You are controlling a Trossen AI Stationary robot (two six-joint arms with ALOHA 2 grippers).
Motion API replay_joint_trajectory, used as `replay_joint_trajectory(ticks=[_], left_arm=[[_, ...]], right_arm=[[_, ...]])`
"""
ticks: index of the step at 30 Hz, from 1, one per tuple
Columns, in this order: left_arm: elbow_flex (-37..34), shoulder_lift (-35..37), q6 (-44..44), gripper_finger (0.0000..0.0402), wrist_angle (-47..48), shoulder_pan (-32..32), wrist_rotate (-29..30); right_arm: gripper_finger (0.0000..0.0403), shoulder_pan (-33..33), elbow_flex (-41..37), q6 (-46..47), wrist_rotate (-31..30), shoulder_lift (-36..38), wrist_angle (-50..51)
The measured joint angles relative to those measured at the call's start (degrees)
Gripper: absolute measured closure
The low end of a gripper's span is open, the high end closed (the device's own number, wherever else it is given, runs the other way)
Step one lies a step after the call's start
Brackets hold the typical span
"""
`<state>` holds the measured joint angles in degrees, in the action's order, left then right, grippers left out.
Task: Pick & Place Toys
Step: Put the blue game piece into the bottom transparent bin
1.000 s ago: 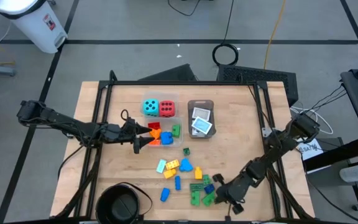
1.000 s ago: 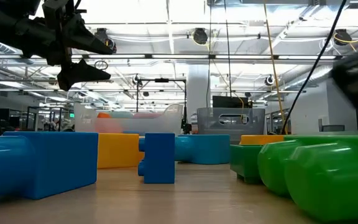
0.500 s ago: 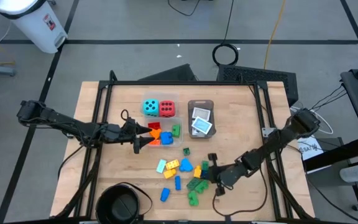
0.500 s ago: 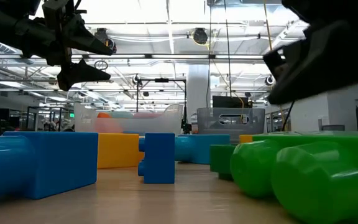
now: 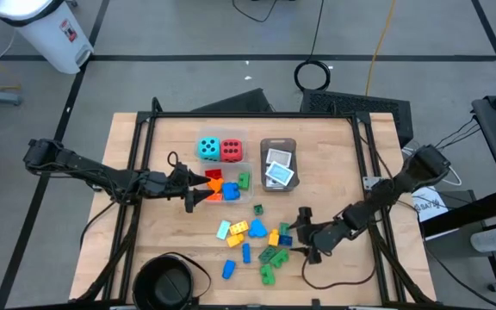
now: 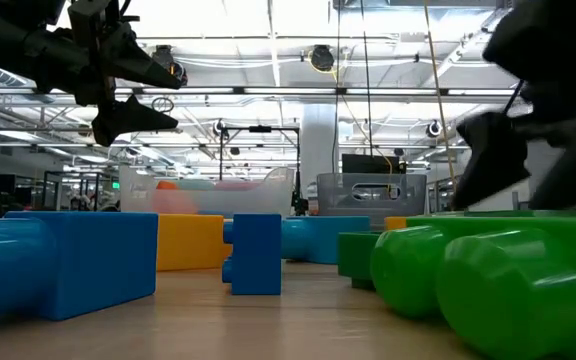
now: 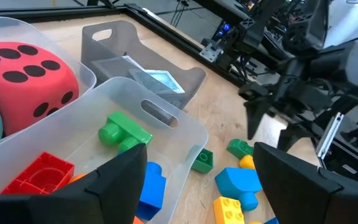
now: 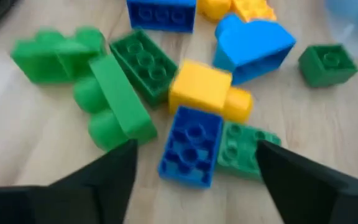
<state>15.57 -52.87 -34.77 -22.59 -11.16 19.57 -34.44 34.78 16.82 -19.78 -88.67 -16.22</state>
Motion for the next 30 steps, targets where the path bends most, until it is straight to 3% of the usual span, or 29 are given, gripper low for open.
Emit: replay_joint_trajectory(ticks=[3,7,17,30], left_arm=[[0.0,0.0,0.0,0.0105,0.0,0.0,0.0],[0.0,0.0,0.0,0.0105,0.0,0.0,0.0],[0.0,0.0,0.0,0.0105,0.0,0.0,0.0],[0.0,0.0,0.0,0.0105,0.0,0.0,0.0]], right_arm=[[0.0049,0.9,-0.8,-0.9,0.2,-1.3,-2.5],[0.0038,2.3,-0.9,-1.0,0.2,-1.9,-3.3],[0.0049,5.4,-0.8,-2.7,3.3,-9.9,-13.5],[0.0085,7.2,-0.8,-3.0,3.3,-8.6,-11.9]])
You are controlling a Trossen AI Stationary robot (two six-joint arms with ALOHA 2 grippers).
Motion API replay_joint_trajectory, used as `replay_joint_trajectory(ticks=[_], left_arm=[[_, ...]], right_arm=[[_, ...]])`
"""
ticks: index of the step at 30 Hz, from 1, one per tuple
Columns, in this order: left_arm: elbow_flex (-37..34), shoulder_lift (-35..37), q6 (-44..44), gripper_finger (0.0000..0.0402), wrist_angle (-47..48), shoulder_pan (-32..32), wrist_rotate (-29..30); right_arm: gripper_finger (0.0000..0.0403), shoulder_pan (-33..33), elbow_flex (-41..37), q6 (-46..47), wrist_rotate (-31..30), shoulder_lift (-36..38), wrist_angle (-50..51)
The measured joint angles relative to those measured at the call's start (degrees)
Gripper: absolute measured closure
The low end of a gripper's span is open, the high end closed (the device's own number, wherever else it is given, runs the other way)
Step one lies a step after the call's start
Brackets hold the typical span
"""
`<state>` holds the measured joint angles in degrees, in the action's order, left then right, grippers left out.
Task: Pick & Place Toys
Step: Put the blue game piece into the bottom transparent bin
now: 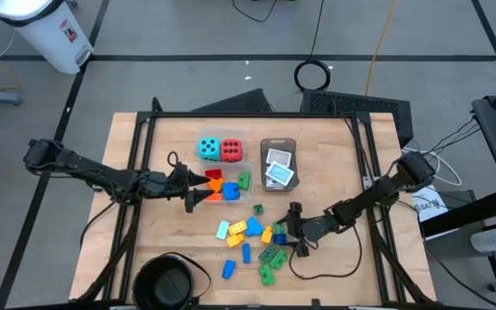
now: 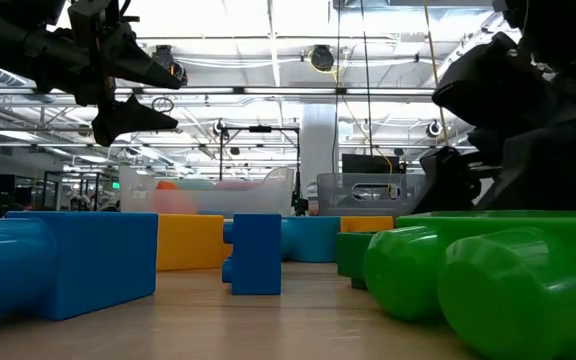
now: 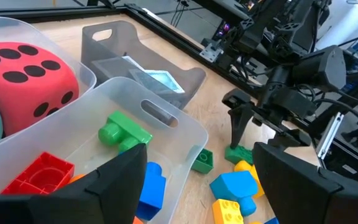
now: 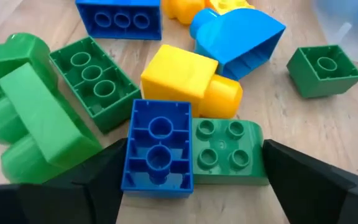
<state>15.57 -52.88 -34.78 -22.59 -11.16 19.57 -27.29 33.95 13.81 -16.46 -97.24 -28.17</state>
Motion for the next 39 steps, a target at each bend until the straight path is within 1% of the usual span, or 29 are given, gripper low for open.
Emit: replay_joint_trajectory(ticks=[4,7,10,14,23,29,34,39], left_arm=[[0.0,0.0,0.0,0.0105,0.0,0.0,0.0],[0.0,0.0,0.0,0.0105,0.0,0.0,0.0],[0.0,0.0,0.0,0.0105,-0.1,0.0,0.0],[0.0,0.0,0.0,0.0105,-0.1,0.0,0.0],[0.0,0.0,0.0,0.0105,0.0,0.0,0.0],[0.0,0.0,0.0,0.0105,0.0,0.0,0.0],[0.0,0.0,0.0,0.0105,0.0,0.0,0.0],[0.0,0.0,0.0,0.0105,0.0,0.0,0.0]], right_arm=[[0.0086,0.0,-0.2,-0.4,0.3,2.7,2.1],[0.0086,0.0,-0.2,1.9,0.3,5.0,5.1],[0.0086,-0.1,-0.1,2.3,0.0,6.1,10.6],[0.0086,-0.2,0.0,6.3,1.4,6.1,16.2],[0.0086,-0.5,-0.2,6.5,5.8,6.0,12.0],[0.0088,-1.0,-0.2,5.0,4.8,6.0,10.6],[0.0118,-0.9,-0.1,4.3,4.6,6.0,6.6],[0.0162,-1.0,-0.1,3.9,4.5,6.0,8.1]])
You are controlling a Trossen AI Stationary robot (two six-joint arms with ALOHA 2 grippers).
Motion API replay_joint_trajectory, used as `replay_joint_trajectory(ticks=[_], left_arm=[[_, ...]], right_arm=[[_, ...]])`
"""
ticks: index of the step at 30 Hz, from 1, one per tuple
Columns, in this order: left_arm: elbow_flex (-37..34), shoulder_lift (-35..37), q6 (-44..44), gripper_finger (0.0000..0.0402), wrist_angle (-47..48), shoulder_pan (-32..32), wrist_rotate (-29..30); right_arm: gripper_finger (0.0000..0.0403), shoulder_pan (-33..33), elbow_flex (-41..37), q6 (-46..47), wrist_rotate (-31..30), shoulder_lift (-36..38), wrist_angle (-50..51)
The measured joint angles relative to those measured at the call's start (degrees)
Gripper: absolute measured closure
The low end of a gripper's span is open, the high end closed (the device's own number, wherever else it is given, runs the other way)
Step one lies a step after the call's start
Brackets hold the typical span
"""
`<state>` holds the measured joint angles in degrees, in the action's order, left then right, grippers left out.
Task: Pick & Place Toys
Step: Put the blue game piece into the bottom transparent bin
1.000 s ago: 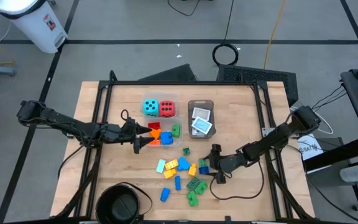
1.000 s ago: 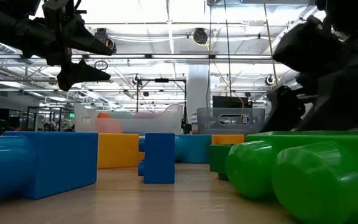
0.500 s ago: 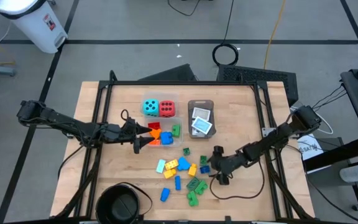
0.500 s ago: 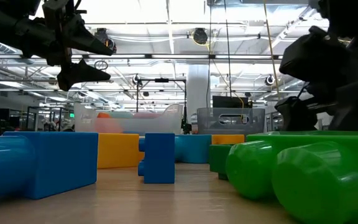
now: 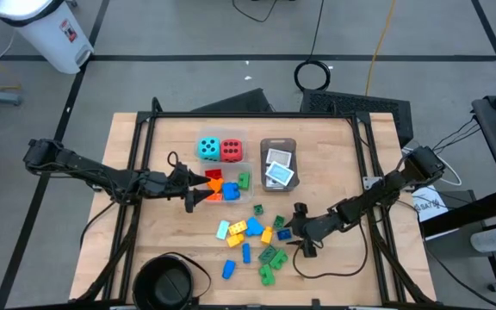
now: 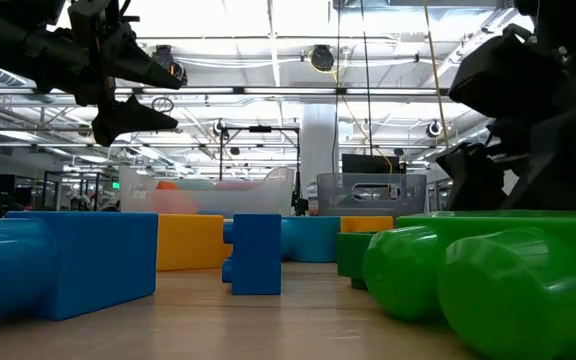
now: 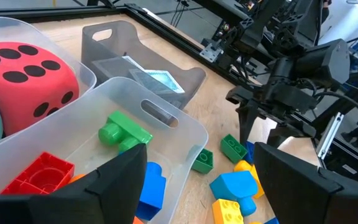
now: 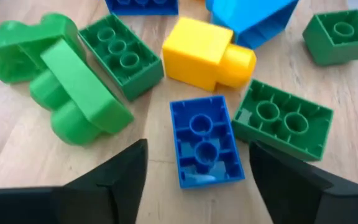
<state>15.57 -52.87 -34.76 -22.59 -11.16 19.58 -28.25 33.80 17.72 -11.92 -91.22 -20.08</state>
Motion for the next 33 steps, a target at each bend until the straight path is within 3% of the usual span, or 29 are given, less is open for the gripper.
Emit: replay_joint_trajectory(ticks=[12,16,22,29,33], left_arm=[[0.0,0.0,0.0,0.0105,-0.1,0.0,0.0],[0.0,0.0,1.0,0.0105,-1.7,0.0,0.0],[0.0,0.0,8.3,0.0105,-9.4,0.0,0.0],[0.0,0.0,7.8,0.0105,-18.2,0.0,0.2],[0.0,-1.5,5.5,0.0105,-18.8,0.0,2.9]], right_arm=[[0.0255,0.1,0.0,-0.8,0.3,0.0,0.2],[0.0299,0.2,0.0,-0.7,5.3,1.9,0.1],[0.0300,-0.4,0.1,-2.8,7.4,7.2,-1.1],[0.0292,-0.4,0.1,-9.2,7.2,12.3,-6.7],[0.0292,-0.3,0.1,-17.2,0.7,13.1,-10.8]])
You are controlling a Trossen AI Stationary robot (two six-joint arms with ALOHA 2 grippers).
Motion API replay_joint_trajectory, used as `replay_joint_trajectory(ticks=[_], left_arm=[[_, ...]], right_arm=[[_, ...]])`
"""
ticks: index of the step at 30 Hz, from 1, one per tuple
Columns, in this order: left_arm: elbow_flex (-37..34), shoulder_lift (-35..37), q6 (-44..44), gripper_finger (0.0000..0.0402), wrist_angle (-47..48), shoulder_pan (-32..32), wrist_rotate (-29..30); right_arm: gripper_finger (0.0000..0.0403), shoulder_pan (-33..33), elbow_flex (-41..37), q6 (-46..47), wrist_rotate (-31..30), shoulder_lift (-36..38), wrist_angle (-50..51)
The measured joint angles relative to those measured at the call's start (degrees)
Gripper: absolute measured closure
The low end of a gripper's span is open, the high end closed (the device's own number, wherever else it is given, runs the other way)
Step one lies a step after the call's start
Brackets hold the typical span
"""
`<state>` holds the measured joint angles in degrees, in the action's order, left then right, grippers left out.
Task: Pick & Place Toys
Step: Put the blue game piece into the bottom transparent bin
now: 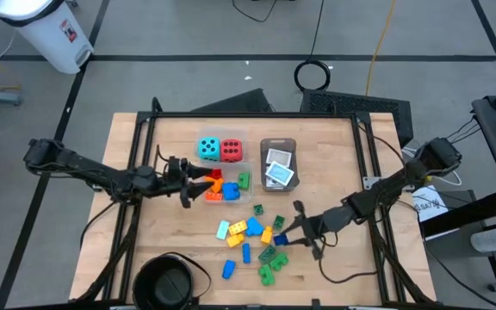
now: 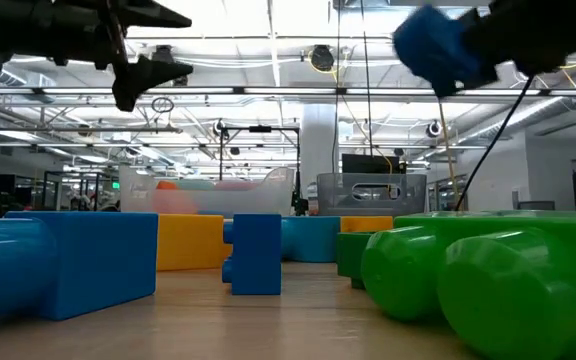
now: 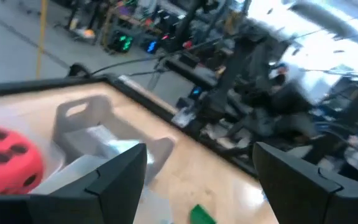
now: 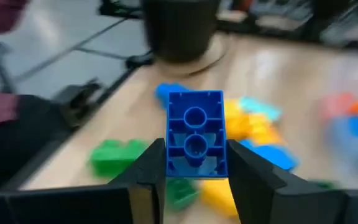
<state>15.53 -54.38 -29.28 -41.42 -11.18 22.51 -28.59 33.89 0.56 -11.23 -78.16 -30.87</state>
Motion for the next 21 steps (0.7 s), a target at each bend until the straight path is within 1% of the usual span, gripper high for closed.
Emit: replay_joint_trajectory(ticks=[2,4,6,8,12,16,18,21], left_arm=[[0.0,-1.7,-0.8,0.0105,-0.6,0.1,1.7],[0.1,-3.7,-0.2,0.0105,-5.1,0.7,2.5],[1.7,-6.7,0.6,0.0105,-7.9,1.7,2.6],[4.0,-10.0,1.6,0.0105,-7.9,2.6,0.9],[11.3,-17.5,3.9,0.0105,-8.1,4.3,-4.4],[19.3,-25.1,5.0,0.0105,-5.5,5.4,-6.2],[23.2,-28.2,5.0,0.0105,-3.0,5.7,-7.3],[28.5,-32.4,5.1,0.0105,0.5,5.7,-8.7]], right_arm=[[0.0297,0.5,0.0,-5.0,-4.4,0.0,-0.9],[0.0298,1.2,0.0,-9.8,-8.3,0.0,-1.5],[0.0297,2.5,0.0,-13.6,-11.2,0.0,-3.0],[0.0294,3.8,0.0,-17.4,-13.3,0.0,-5.3],[0.0295,5.9,0.2,-27.3,-18.9,0.0,-9.4],[0.0297,6.5,2.0,-37.5,-27.5,-0.1,-9.7],[0.0293,6.9,2.6,-40.7,-29.9,0.0,-9.7],[0.0290,7.2,3.0,-42.8,-32.3,-0.1,-9.7]])
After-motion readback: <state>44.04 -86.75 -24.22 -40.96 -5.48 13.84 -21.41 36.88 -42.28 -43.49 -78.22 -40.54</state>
